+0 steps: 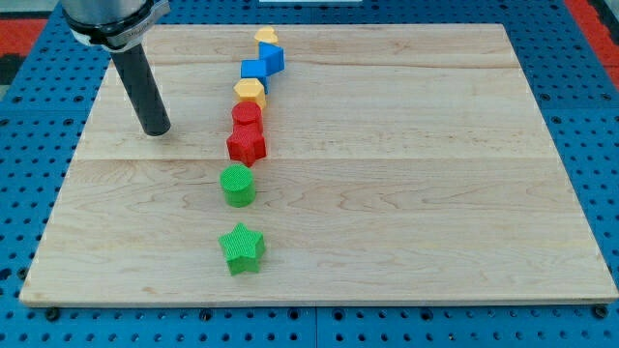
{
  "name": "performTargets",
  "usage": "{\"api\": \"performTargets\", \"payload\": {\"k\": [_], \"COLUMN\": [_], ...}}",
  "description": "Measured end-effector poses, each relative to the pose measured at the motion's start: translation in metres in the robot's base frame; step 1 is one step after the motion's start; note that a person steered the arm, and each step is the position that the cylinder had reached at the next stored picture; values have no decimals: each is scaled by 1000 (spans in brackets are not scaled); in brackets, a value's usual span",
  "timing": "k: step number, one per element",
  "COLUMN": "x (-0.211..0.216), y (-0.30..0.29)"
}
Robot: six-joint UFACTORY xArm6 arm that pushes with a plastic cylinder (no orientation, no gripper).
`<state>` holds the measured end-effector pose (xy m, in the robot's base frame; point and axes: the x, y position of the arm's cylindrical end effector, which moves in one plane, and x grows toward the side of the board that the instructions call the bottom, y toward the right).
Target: Move your arm towards green star a little up
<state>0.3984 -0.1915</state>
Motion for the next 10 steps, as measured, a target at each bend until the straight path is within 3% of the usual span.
{"api": "performTargets", "payload": {"k": [2,4,5,6,7,8,10], "x": [13,220,219,201,166,180,218], "y": [-7,27,51,160,181,240,164]}}
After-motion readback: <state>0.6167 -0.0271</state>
